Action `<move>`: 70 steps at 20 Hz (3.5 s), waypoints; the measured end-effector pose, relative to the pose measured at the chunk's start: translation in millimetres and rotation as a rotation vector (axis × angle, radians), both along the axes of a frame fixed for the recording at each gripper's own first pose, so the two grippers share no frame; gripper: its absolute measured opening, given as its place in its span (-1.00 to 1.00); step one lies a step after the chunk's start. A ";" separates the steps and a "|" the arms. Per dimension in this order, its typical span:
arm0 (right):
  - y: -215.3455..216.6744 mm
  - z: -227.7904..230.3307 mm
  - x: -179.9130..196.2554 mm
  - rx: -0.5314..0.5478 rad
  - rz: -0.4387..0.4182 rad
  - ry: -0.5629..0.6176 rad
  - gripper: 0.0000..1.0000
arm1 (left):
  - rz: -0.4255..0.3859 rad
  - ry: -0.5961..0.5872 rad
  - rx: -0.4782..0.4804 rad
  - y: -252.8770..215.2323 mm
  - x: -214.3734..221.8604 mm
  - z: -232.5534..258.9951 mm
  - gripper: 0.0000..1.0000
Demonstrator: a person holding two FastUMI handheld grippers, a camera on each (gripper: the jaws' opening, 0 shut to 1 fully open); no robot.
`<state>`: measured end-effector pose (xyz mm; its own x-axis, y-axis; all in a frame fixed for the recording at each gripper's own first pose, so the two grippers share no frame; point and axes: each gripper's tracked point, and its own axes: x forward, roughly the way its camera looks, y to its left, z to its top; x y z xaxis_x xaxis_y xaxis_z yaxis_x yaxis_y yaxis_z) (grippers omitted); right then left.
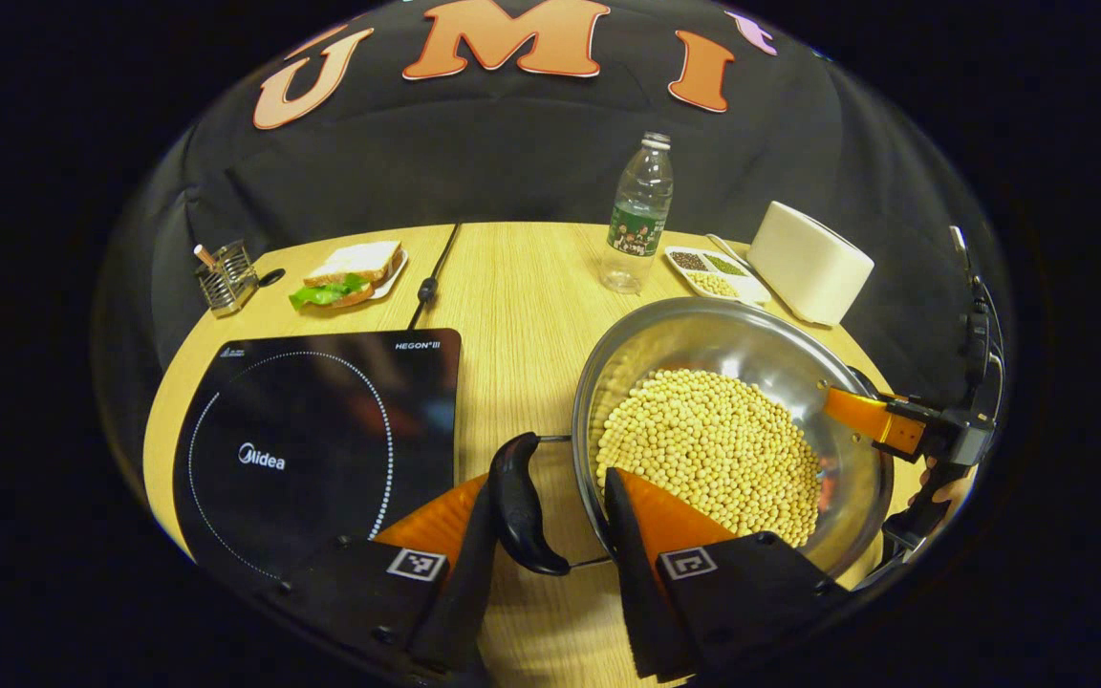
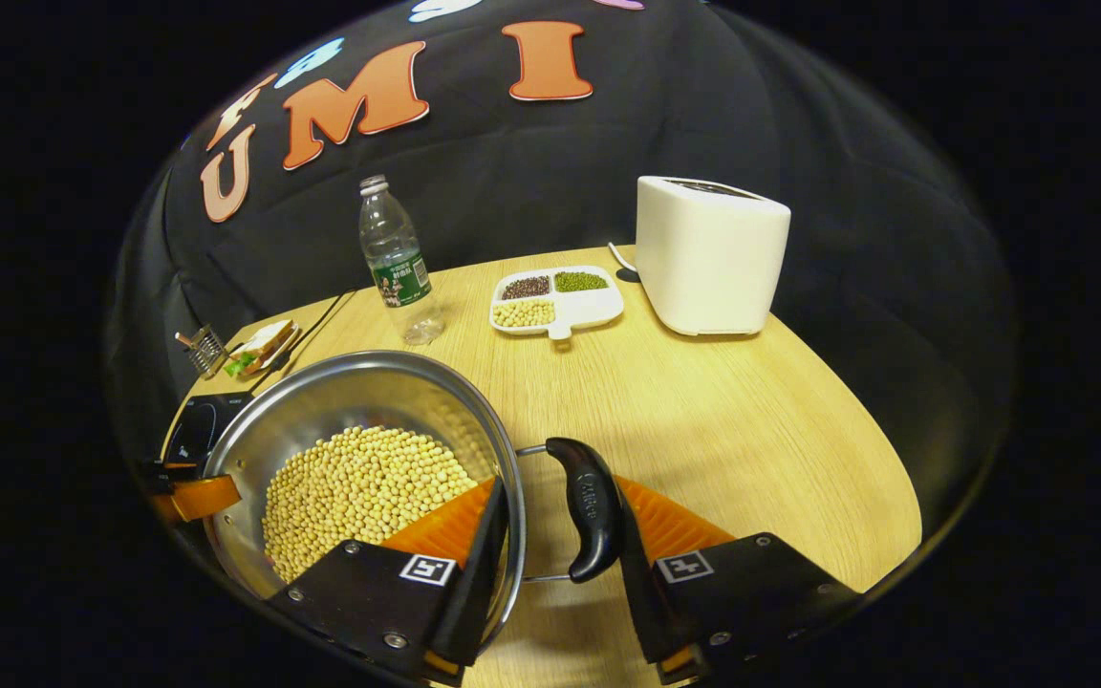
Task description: First push the handle of the pot to place it horizontally, then grasp the pot with both hands and set it on the induction cooktop.
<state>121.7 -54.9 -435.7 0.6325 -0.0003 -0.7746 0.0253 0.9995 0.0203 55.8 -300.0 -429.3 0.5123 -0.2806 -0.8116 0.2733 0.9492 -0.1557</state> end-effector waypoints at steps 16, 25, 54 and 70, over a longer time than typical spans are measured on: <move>27.6 82.2 -2.3 0.098 -0.054 -0.071 -0.12 | 0.026 -0.077 -0.014 29.2 11.4 67.2 0.15; 99.1 116.6 -1.0 0.132 0.023 -0.097 -0.12 | 0.099 -0.091 0.009 105.0 10.3 102.4 0.12; 321.2 61.1 -17.6 0.234 0.228 0.011 -0.11 | 0.302 -0.007 0.130 288.2 -3.1 89.8 0.11; 231.7 180.5 -2.0 0.118 0.181 -0.267 0.89 | 0.271 -0.378 0.115 241.7 29.7 230.7 0.96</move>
